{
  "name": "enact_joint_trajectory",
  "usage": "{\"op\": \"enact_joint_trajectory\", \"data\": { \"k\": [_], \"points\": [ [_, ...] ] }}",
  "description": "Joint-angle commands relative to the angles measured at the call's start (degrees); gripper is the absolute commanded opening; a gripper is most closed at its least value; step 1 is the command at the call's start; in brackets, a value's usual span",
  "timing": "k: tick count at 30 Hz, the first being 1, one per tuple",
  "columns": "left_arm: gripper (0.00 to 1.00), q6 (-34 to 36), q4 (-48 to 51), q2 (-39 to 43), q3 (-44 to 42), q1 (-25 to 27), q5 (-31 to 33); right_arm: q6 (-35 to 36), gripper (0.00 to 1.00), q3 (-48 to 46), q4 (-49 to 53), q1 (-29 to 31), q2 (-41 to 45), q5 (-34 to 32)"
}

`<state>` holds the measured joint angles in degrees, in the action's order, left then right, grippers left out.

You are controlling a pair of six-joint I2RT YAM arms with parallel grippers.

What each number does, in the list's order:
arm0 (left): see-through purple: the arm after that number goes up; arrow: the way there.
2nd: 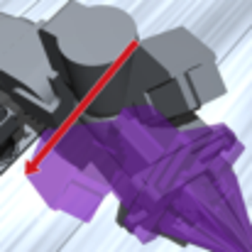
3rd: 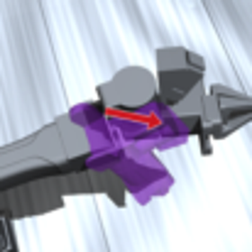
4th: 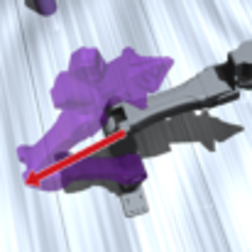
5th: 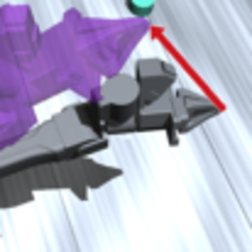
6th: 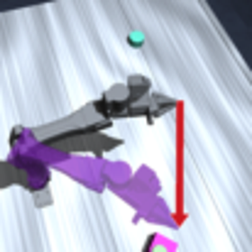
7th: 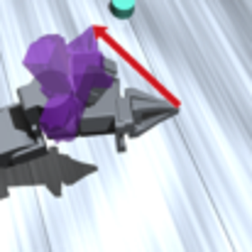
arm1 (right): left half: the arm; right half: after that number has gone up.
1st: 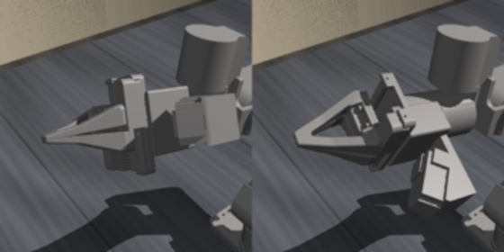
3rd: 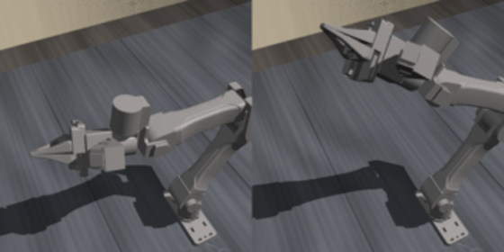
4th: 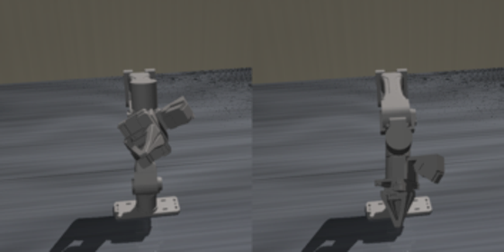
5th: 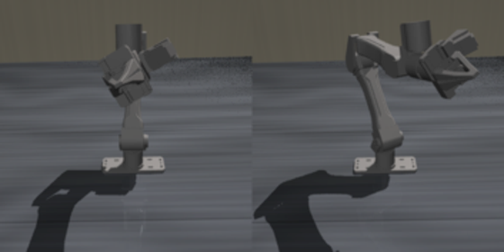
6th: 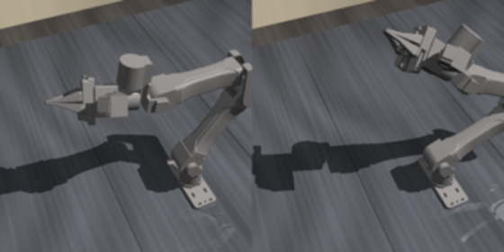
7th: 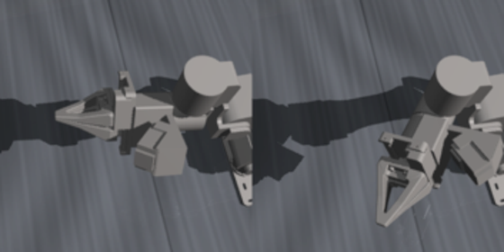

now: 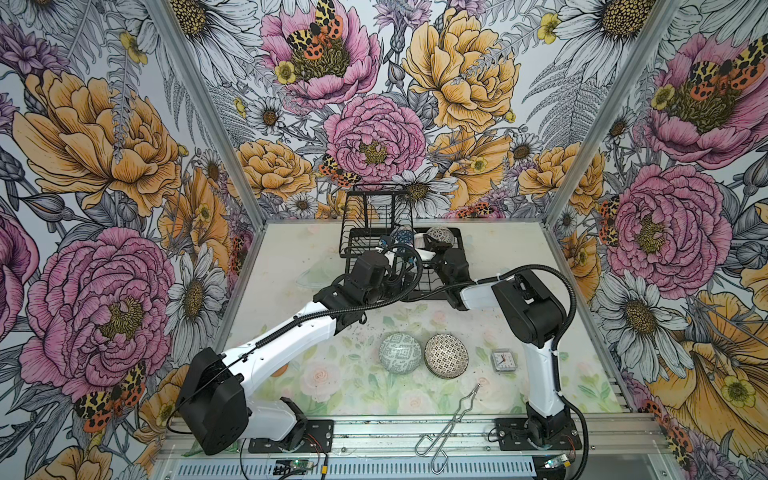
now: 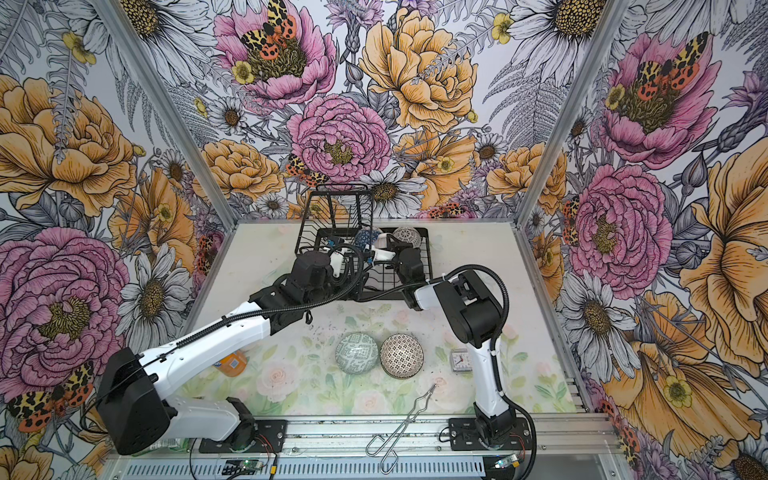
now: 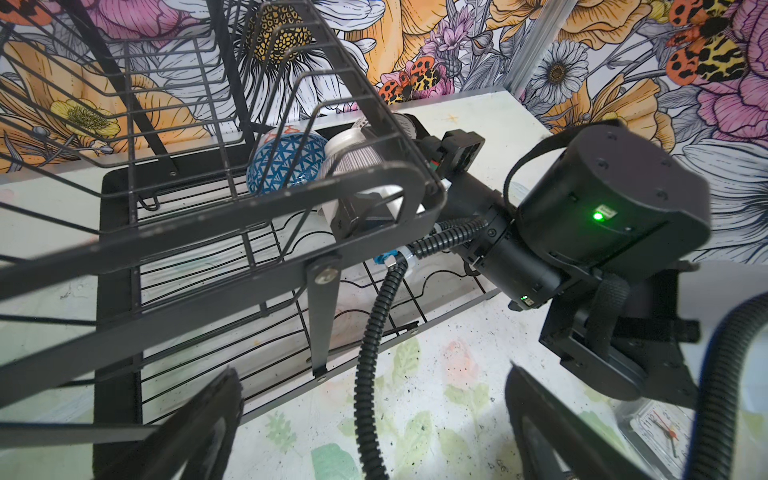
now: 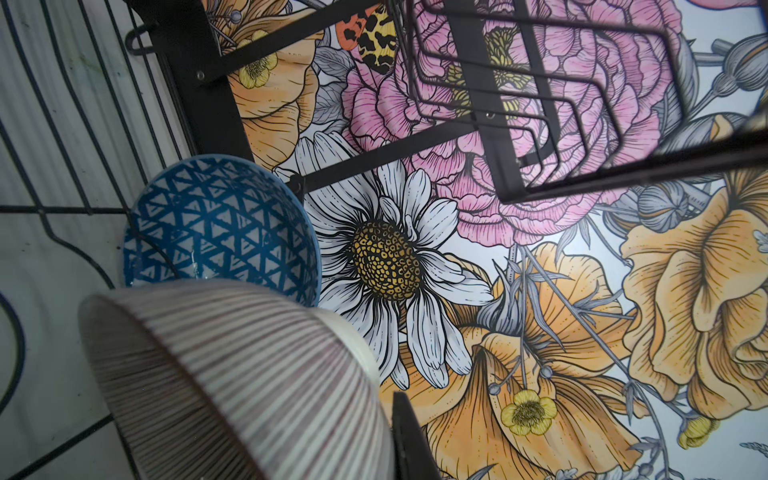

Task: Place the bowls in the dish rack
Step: 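Carry the striped bowl with the right gripper into the rack beside the blue bowl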

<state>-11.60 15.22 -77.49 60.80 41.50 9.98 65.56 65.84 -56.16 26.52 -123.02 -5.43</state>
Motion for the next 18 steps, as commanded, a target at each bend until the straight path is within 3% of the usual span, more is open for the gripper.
{"op": "enact_joint_trajectory", "data": {
  "k": [1, 18],
  "points": [
    [0.99, -0.54, -0.54, 0.67, 0.9, 0.51, 0.39, -1.87, 0.0, 3.32, -1.43, 0.72, -1.6, 1.51],
    [0.99, -0.8, -0.79, -0.29, 1.55, 1.81, 1.3, -3.68, 0.0, 9.59, 0.09, 2.04, -7.9, 1.74]
  ]
}}
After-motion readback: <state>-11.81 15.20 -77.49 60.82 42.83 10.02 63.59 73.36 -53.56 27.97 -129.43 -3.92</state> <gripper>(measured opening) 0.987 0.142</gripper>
